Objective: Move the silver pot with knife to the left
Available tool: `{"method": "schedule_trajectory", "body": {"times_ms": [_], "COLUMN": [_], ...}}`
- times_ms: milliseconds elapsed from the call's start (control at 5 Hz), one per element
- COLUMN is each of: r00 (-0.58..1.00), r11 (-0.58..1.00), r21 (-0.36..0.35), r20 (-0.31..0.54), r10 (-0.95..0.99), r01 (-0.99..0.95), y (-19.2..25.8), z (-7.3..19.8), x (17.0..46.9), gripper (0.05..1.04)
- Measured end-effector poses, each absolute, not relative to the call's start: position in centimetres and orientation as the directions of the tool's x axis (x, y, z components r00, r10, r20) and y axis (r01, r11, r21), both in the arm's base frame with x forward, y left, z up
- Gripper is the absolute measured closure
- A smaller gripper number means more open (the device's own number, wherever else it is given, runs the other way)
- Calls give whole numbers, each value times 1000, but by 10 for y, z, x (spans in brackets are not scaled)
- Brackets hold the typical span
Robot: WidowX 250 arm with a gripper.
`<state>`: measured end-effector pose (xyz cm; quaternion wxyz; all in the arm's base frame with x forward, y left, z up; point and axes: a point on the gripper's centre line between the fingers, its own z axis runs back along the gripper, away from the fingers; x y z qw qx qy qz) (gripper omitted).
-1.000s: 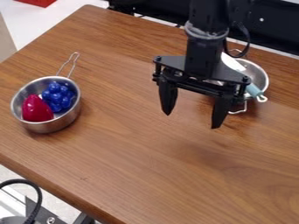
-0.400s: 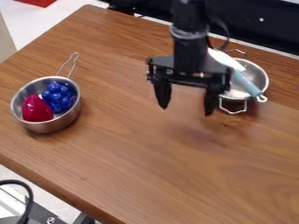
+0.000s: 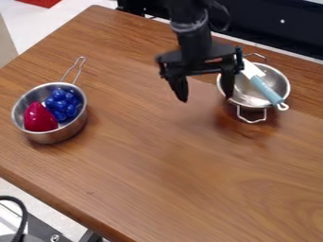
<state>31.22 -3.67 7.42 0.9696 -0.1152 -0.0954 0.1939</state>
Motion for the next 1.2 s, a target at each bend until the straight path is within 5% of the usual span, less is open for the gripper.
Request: {"method": "schedule_trajectory", "body": {"times_ms": [600, 1200], "r00": [827, 806], "r11": [834, 809], "r21": [-322, -296], "r20": [206, 171], "r10": [524, 567], "r01": [-448, -507], "y": [-45, -45], "z": [70, 51], "x": [339, 339], "gripper": [85, 85]}}
